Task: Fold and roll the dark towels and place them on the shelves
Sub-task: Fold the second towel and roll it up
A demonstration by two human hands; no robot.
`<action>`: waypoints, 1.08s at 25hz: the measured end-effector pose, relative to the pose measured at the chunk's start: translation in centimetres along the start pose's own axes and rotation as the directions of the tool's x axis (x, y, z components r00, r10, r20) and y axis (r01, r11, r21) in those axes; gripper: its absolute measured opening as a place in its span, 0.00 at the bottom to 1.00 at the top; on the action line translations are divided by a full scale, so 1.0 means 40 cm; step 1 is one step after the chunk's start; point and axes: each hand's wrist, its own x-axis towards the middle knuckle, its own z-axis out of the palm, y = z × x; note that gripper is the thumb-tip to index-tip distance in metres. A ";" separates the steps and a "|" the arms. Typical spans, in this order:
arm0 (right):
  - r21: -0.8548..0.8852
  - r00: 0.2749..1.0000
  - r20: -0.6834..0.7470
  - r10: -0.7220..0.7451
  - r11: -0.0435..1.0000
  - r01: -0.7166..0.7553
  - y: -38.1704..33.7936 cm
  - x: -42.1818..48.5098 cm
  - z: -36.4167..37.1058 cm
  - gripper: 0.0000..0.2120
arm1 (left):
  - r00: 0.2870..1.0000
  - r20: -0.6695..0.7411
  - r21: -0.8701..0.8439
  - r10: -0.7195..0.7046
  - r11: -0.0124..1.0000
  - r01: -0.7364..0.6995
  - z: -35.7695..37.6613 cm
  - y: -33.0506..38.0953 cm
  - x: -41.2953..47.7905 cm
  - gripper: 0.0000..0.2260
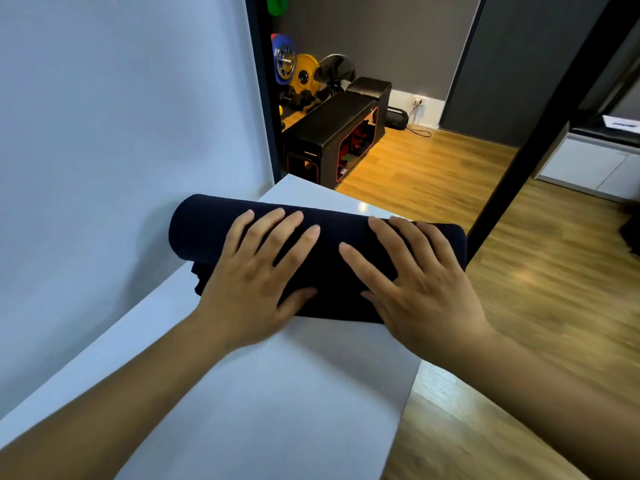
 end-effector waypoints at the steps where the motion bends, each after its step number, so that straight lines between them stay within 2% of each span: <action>1: 0.013 1.000 -0.019 -0.016 1.000 0.017 0.012 -0.002 0.000 0.25 | 0.999 0.010 -0.012 0.040 0.999 -0.039 -0.021 -0.016 0.012 0.29; 3: 0.047 0.999 -0.012 -0.031 0.998 0.031 0.048 0.015 0.008 0.26 | 0.989 0.133 -0.077 0.073 0.995 -0.063 -0.068 -0.060 0.065 0.31; 4: 0.065 1.000 -0.002 -0.030 0.997 0.030 0.063 0.028 0.014 0.26 | 0.962 0.270 -0.119 0.053 0.993 -0.021 -0.091 -0.081 0.100 0.34; 5: 0.076 1.000 0.007 -0.021 0.997 0.020 0.076 0.036 0.019 0.27 | 0.912 0.410 -0.131 0.019 0.991 0.038 -0.103 -0.098 0.139 0.37; 7: 0.085 1.000 0.015 -0.020 0.996 0.019 0.089 0.041 0.034 0.27 | 0.794 0.606 -0.086 -0.053 0.988 0.132 -0.109 -0.110 0.202 0.43; 10: 0.137 0.996 0.006 -0.092 0.987 0.090 0.107 0.058 0.051 0.26 | 0.693 0.717 -0.195 -0.076 0.932 0.305 -0.101 -0.096 0.221 0.43; 12: 0.169 0.991 -0.008 -0.136 0.976 0.135 0.129 0.068 0.054 0.25 | 0.709 0.698 -0.185 -0.101 0.931 0.314 -0.101 -0.072 0.201 0.42; 16: 0.252 0.983 -0.077 -0.166 0.951 0.180 0.132 0.059 0.069 0.22 | 0.777 0.577 0.044 -0.252 0.959 0.279 -0.119 0.017 0.126 0.45; 18: 0.331 0.984 -0.129 -0.126 0.929 0.163 0.110 0.040 0.079 0.20 | 0.768 0.565 0.074 -0.300 0.946 0.315 -0.147 0.076 0.097 0.42; 21: 0.472 0.992 -0.114 -0.060 0.875 0.107 0.088 0.012 0.081 0.21 | 0.724 0.588 0.042 -0.359 0.908 0.416 -0.220 0.173 0.048 0.35; 24: 0.644 0.997 -0.054 0.059 0.765 -0.010 0.064 -0.029 0.052 0.22 | 0.693 0.594 0.062 -0.408 0.882 0.467 -0.278 0.290 0.002 0.35; 27: 0.827 0.976 0.121 0.179 0.525 -0.199 0.052 -0.078 0.006 0.21 | 0.653 0.569 0.204 -0.500 0.855 0.477 -0.293 0.387 0.000 0.36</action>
